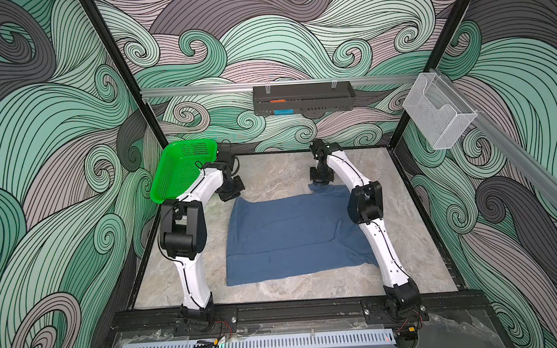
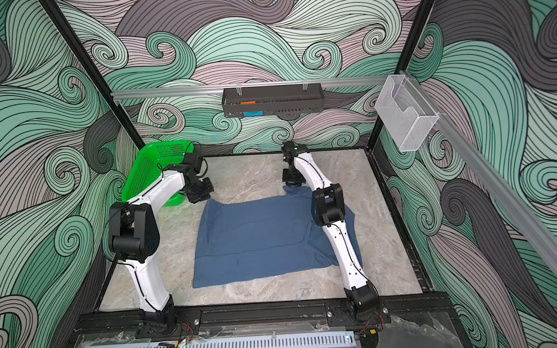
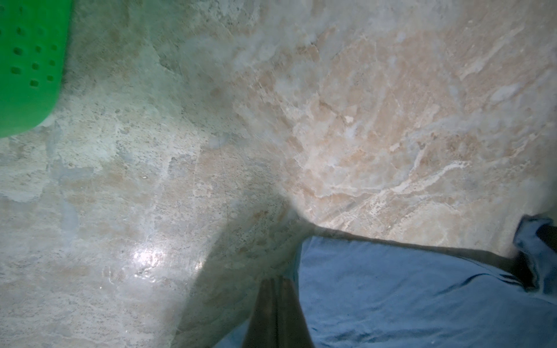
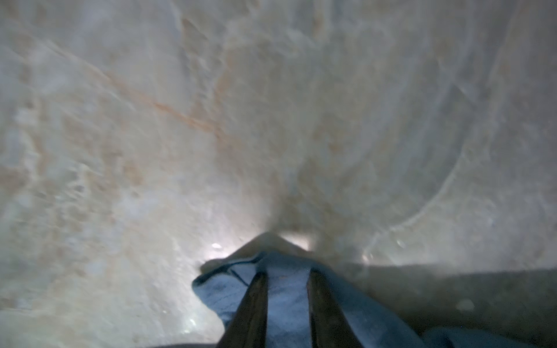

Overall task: Fold and stack t-shirts
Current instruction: Fold the T-shirt.

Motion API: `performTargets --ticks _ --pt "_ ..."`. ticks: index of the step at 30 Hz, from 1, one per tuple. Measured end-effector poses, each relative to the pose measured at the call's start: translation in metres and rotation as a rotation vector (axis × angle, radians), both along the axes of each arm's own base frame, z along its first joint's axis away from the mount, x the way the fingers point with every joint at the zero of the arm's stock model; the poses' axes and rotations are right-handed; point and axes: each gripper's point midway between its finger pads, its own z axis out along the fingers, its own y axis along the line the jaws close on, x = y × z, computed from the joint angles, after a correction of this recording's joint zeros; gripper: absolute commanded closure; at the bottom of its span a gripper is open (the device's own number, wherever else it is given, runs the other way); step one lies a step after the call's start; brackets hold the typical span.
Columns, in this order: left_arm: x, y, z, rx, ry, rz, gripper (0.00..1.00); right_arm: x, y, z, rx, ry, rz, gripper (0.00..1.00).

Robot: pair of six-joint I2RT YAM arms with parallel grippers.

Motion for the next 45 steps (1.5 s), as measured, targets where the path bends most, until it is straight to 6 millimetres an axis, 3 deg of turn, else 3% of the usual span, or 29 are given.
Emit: performTargets --ticks 9,14,17,23,27,30,37,45 --pt "0.003 -0.006 0.002 -0.032 -0.010 -0.006 1.00 -0.058 -0.056 0.002 -0.143 0.170 -0.052 0.72" --pt "0.003 -0.007 0.002 -0.050 -0.009 -0.003 1.00 -0.078 -0.087 0.002 -0.178 0.227 -0.107 0.72" --pt "0.003 -0.009 0.001 -0.061 -0.005 -0.003 1.00 -0.085 -0.098 0.003 -0.182 0.239 -0.139 0.66" --pt "0.003 -0.013 -0.008 -0.088 0.020 0.000 1.00 -0.070 -0.101 0.011 -0.166 0.178 -0.154 0.62" --pt "0.005 -0.013 -0.019 -0.099 0.045 0.007 1.00 -0.041 -0.094 0.023 -0.134 0.093 -0.156 0.61" --pt "0.008 -0.013 -0.019 -0.112 0.045 0.011 1.00 -0.028 -0.090 0.021 -0.124 0.066 -0.156 0.60" --pt "0.012 -0.014 -0.017 -0.132 0.039 0.018 1.00 -0.028 -0.089 0.005 -0.128 0.099 -0.151 0.54" --pt "0.011 -0.016 -0.025 -0.145 0.061 0.020 1.00 -0.011 -0.073 0.030 -0.158 0.010 -0.049 0.49"
